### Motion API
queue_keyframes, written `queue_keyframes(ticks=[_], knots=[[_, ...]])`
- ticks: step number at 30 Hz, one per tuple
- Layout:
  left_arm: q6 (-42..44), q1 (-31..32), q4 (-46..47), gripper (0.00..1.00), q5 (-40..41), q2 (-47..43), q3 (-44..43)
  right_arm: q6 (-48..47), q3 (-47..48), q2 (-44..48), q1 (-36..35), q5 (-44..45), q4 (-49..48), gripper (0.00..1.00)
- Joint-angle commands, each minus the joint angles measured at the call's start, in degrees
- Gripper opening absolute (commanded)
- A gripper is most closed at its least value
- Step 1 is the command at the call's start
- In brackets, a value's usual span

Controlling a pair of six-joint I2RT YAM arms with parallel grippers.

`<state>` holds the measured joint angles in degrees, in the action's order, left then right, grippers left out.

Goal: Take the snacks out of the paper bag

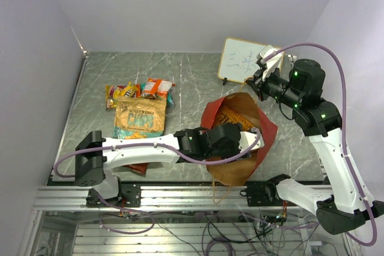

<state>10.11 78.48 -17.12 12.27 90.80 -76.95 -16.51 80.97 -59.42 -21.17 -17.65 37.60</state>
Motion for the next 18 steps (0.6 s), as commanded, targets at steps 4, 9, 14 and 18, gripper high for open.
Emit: queue_keyframes(ticks=[4, 9, 14, 18], knots=[[2.6, -2.0, 7.1, 0.72, 2.4, 4.6, 2.5, -0.7, 2.9, -0.3, 0.0, -0.7, -1.0, 0.0], [3.9, -4.1, 6.1, 0.73, 0.0, 8.3, 0.9, -0.6, 3.0, -0.3, 0.0, -1.1, -1.0, 0.0], [5.5, -5.8, 9.4, 0.76, -0.8, 9.2, 2.9, -0.7, 3.1, 0.2, 0.1, -0.5, -0.4, 0.0], [7.8, -5.8, 11.5, 0.81, -0.7, 10.3, 3.7, -0.5, 3.0, 0.3, 0.0, -0.4, -0.6, 0.0]])
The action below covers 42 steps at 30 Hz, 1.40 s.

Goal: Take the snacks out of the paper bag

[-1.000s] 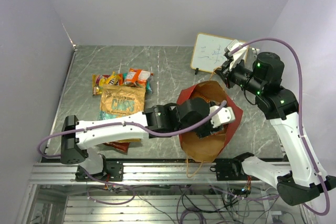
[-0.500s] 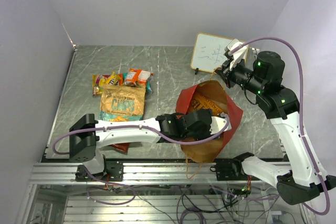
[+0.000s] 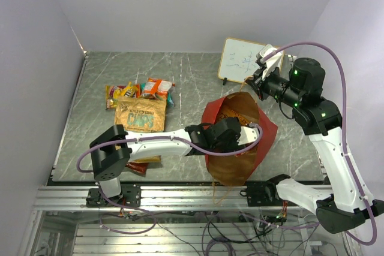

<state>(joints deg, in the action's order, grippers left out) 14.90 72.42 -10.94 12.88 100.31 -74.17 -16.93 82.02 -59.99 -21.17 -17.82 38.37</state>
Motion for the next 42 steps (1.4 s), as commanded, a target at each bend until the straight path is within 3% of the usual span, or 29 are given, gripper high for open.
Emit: queue_keyframes(ticks=[1, 10, 20, 24, 28, 32, 36, 42], knots=[[3.9, 0.3, 5.8, 0.82, -1.2, 1.0, 1.2, -0.1, 2.0, 0.8, 0.0, -0.3, -1.3, 0.0], [10.5, 0.5, 7.5, 0.87, -0.4, 4.8, 0.5, 0.1, 3.2, -0.1, 0.0, -1.0, -1.4, 0.0], [9.4, 0.5, 11.4, 0.9, 7.1, 9.1, 0.4, 0.1, 3.9, -0.4, 0.0, -1.0, -1.0, 0.0], [10.6, 0.3, 13.3, 0.88, 11.8, 11.0, -0.1, 0.2, 4.4, -0.7, 0.0, -1.3, -0.9, 0.0], [11.1, -0.8, 14.2, 0.85, 10.8, 12.8, -1.6, 0.9, 4.6, -1.0, 0.0, -2.0, -1.3, 0.0], [11.3, -1.9, 13.1, 0.69, 9.5, 13.1, -3.5, 1.1, 5.3, -1.4, 0.0, -2.3, -1.1, 0.0], [11.4, -2.3, 12.3, 0.34, 9.4, 12.5, -4.4, 0.9, 5.3, -1.5, 0.0, -2.0, -1.2, 0.0], [10.7, -2.3, 9.8, 0.16, 9.1, 11.1, -6.3, 0.8, 5.4, -1.9, 0.0, -2.3, -1.5, 0.0]])
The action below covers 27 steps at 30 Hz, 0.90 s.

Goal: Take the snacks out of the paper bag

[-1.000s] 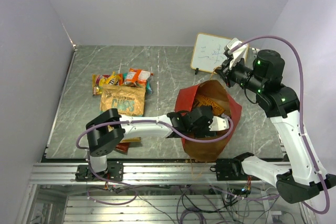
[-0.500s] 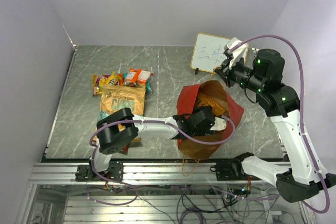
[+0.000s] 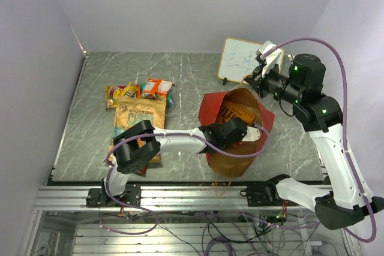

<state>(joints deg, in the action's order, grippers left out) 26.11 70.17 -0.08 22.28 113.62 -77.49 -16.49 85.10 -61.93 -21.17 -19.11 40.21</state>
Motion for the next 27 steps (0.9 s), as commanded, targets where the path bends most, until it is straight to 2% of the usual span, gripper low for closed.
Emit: queue_keyframes(ticks=[1, 3, 5, 17, 27], knots=[[-0.6, 0.0, -1.9, 0.15, -0.4, -3.0, -3.4, 0.3, 2.3, 0.1, 0.0, -1.0, -3.4, 0.0], [-1.1, 0.0, -2.4, 0.14, -0.4, -4.2, -3.6, 0.4, 2.1, 0.2, 0.0, -1.0, -3.4, 0.0], [-1.8, 0.0, -2.4, 0.07, -0.4, -5.5, -3.6, 0.5, 1.7, 0.5, 0.0, -0.9, -3.6, 0.0], [-9.0, 0.3, -7.0, 0.07, -3.6, -15.7, -4.9, 0.9, 0.2, 1.5, 0.0, -0.2, -4.2, 0.0], [-11.2, 2.1, -10.8, 0.07, -7.6, -21.4, -8.6, 2.7, 0.9, -0.3, 0.0, -1.5, -5.5, 0.0]])
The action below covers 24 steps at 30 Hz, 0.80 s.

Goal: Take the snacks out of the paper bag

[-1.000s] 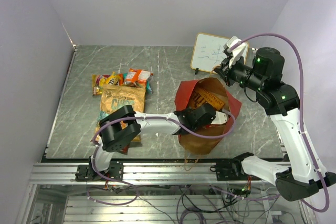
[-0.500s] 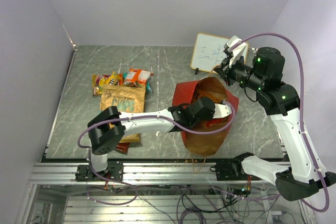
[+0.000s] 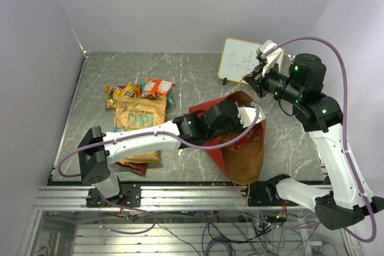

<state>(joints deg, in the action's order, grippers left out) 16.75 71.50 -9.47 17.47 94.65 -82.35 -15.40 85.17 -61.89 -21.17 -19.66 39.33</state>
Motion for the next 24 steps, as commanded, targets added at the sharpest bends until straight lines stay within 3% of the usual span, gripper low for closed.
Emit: queue_keyframes(ticks=[1, 11, 19, 21, 24], knots=[[-2.1, 0.8, -1.7, 0.07, -3.0, -2.5, -4.7, 2.0, 1.0, -0.5, 0.0, -1.0, -4.9, 0.0], [-2.8, 1.2, -4.9, 0.07, -5.8, -0.7, -16.3, 5.1, -0.9, -1.3, 0.0, -1.7, -7.5, 0.0], [-2.0, 1.4, -6.2, 0.07, -8.0, -2.8, -12.8, 4.2, -1.4, -0.3, 0.0, 0.0, -7.1, 0.0], [-1.7, 1.4, -6.3, 0.15, -8.2, -3.0, -10.8, 4.2, -1.3, -0.3, 0.0, 0.1, -6.8, 0.0], [-1.0, 1.4, -5.3, 0.37, -8.1, -3.2, -7.8, 4.1, -1.0, -0.3, 0.0, 0.0, -6.7, 0.0]])
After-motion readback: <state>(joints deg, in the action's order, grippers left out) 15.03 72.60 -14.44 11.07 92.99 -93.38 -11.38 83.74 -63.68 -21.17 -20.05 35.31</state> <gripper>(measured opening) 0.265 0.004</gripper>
